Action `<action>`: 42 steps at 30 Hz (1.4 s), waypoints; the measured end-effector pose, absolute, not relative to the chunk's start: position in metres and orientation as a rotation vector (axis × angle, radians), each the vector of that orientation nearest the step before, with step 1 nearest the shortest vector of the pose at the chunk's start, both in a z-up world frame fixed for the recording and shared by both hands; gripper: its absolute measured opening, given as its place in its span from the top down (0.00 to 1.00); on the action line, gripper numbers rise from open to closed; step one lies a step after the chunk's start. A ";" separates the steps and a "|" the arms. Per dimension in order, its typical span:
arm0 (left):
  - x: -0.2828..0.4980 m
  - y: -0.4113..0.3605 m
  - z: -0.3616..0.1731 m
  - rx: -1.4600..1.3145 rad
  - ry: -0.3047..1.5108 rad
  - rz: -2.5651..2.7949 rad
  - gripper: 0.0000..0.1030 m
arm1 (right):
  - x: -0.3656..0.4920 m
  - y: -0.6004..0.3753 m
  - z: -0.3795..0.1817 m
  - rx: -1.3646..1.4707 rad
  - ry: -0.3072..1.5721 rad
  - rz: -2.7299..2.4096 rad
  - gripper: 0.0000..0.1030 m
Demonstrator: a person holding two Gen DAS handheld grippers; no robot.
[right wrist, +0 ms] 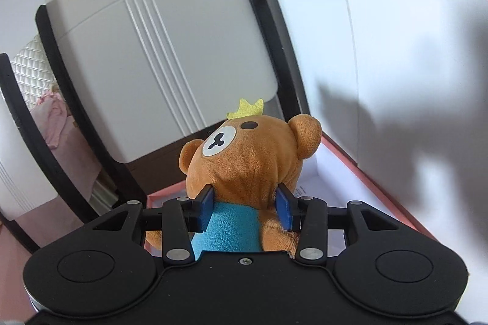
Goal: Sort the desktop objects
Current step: 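Lift the teddy bear with the right tool and carry it over the shoe box, then lower the teddy bear into the shoe box and open the right tool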
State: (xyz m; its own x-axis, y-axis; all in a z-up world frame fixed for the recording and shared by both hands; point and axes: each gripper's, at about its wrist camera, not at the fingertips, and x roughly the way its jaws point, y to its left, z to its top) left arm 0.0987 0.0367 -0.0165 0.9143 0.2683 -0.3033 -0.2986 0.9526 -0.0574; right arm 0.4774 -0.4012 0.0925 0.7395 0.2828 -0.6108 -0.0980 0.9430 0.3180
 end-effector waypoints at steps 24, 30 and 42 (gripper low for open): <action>0.104 0.032 -0.032 -0.073 0.366 0.273 0.00 | 0.475 -0.445 0.040 0.168 0.806 0.143 0.24; 0.104 0.030 -0.031 -0.077 0.368 0.243 0.00 | 0.443 -0.443 0.065 0.193 0.709 0.167 0.15; 0.115 0.021 0.019 -0.147 0.449 0.237 0.00 | 0.318 -0.410 0.085 0.278 0.552 0.393 0.01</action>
